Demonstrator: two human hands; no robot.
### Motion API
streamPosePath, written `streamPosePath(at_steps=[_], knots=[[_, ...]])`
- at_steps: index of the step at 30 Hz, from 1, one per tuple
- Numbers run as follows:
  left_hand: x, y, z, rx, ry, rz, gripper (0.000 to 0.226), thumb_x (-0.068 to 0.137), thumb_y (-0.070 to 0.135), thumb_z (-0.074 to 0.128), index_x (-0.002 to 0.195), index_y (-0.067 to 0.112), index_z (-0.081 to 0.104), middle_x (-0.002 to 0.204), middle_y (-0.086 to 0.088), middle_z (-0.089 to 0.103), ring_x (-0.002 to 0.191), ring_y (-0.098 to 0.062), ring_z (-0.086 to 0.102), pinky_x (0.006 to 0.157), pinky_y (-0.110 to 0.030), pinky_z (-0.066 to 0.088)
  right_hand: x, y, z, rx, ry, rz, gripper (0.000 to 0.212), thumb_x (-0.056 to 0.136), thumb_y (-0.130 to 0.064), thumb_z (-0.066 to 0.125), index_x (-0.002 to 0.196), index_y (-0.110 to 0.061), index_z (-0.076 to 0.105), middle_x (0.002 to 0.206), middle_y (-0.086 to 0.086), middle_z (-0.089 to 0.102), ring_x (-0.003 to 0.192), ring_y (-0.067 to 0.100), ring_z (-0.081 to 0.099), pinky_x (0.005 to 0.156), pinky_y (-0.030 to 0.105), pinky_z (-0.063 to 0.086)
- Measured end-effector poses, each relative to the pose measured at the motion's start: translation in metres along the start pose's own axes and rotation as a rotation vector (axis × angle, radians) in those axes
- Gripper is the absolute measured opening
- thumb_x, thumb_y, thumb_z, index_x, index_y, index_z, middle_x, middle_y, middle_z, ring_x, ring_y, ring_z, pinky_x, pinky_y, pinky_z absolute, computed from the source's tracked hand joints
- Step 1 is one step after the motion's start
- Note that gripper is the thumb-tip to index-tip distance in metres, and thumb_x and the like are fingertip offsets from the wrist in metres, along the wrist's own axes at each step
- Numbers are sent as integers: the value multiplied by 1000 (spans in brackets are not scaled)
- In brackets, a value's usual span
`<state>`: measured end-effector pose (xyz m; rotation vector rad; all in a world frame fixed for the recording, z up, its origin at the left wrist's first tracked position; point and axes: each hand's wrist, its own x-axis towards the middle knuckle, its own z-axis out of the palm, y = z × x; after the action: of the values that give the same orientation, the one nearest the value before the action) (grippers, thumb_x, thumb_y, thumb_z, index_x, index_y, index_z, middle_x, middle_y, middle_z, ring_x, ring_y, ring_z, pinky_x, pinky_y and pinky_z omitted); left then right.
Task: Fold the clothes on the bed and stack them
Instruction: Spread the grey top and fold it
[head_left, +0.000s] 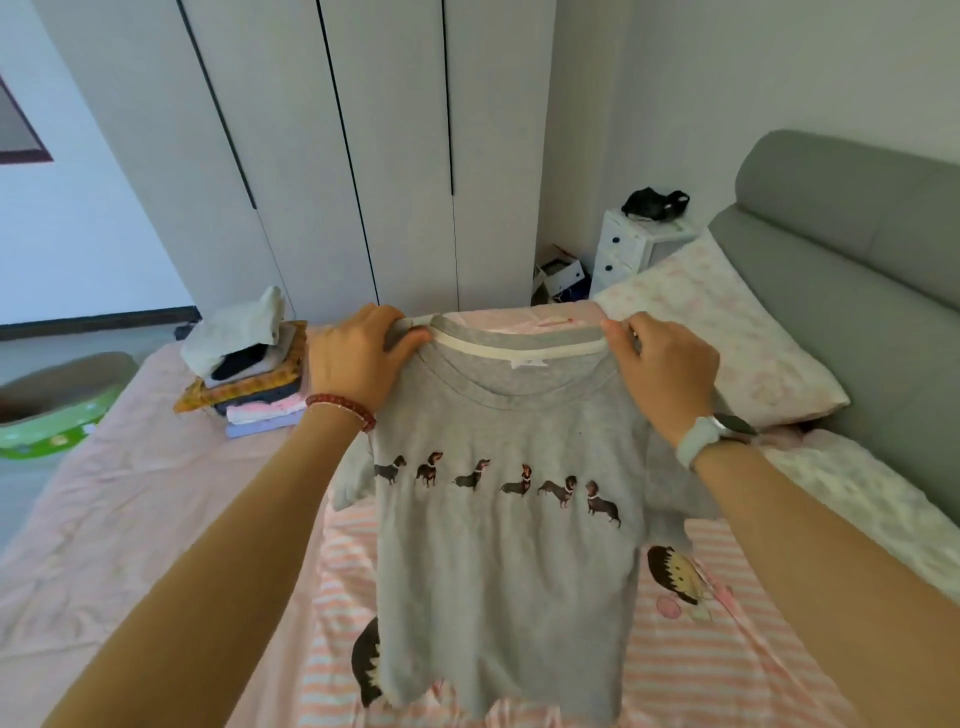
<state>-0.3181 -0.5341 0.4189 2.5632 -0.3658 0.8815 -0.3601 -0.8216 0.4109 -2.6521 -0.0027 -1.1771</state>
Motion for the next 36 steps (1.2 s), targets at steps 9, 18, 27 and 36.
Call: streamPosePath(at_steps=[9,18,27,36], knots=[[-146,-68,175,-53,-543,-605,46,91,28,53,133,10,44,137,-17,38,125,-36,37,102,-47,33,-166,44,157,62,-837,341,41,98,-28,38,136,-12,39,138,13,41,126,32,38,96,46,36],[-349,-84,205,-315,-903,-1067,14,89,27,57,84,15,52,77,-1,56,78,-24,54,68,-29,41,-377,44,141,362,-784,1111,29,92,-12,48,63,-9,43,59,2,40,60,21,39,47,26,26],[-343,-61,182,-505,-523,-921,32,92,13,54,63,19,39,60,3,37,56,-12,34,51,-21,30,-379,26,121,530,-574,1129,21,95,-14,48,75,-9,50,62,-2,42,53,11,35,46,15,33],[-383,-66,138,-271,-750,-1070,24,97,26,42,89,4,45,79,-4,48,78,-25,46,64,-32,31,-405,43,67,434,-664,1157,17,95,-21,49,81,-13,52,71,-2,51,63,15,47,57,28,38]])
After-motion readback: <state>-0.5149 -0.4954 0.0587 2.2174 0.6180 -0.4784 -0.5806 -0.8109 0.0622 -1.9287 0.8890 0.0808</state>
